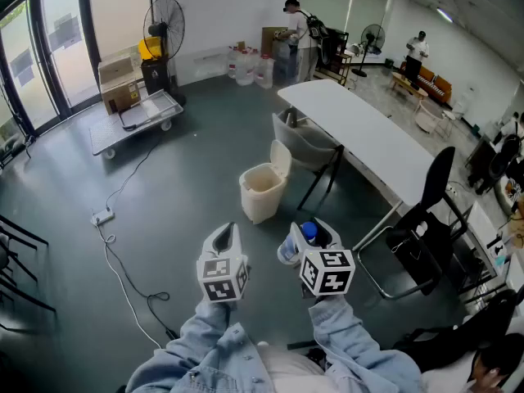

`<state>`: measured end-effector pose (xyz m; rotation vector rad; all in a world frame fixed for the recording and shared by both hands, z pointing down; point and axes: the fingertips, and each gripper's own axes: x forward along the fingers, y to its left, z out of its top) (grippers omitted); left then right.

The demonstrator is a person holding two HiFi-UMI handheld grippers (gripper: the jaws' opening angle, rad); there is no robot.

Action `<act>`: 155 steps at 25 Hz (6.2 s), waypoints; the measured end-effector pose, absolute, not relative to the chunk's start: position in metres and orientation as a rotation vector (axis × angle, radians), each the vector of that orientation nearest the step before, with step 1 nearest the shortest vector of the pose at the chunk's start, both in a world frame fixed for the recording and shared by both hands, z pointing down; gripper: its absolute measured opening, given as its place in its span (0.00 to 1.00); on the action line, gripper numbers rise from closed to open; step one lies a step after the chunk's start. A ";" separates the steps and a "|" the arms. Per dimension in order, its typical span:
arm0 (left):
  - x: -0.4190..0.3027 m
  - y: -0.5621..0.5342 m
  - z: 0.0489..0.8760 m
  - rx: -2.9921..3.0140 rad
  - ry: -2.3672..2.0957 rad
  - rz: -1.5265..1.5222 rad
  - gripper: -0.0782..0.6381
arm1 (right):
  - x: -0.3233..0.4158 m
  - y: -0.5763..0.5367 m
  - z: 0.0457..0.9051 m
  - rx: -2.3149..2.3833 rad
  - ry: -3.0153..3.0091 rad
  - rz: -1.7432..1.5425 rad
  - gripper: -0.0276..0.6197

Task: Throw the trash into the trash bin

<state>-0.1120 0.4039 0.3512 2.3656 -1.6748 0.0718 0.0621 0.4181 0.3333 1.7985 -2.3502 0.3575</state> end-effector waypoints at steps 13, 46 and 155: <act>-0.129 0.406 0.354 2.364 -1.667 0.062 0.12 | 0.052 0.420 0.335 1.838 -2.335 0.375 0.34; -0.097 0.247 0.377 2.303 -1.706 0.107 0.12 | 0.102 0.261 0.349 1.836 -2.317 0.403 0.34; -0.114 -0.259 0.787 1.862 -1.667 0.505 0.12 | 0.109 -0.279 0.738 1.447 -2.294 0.697 0.34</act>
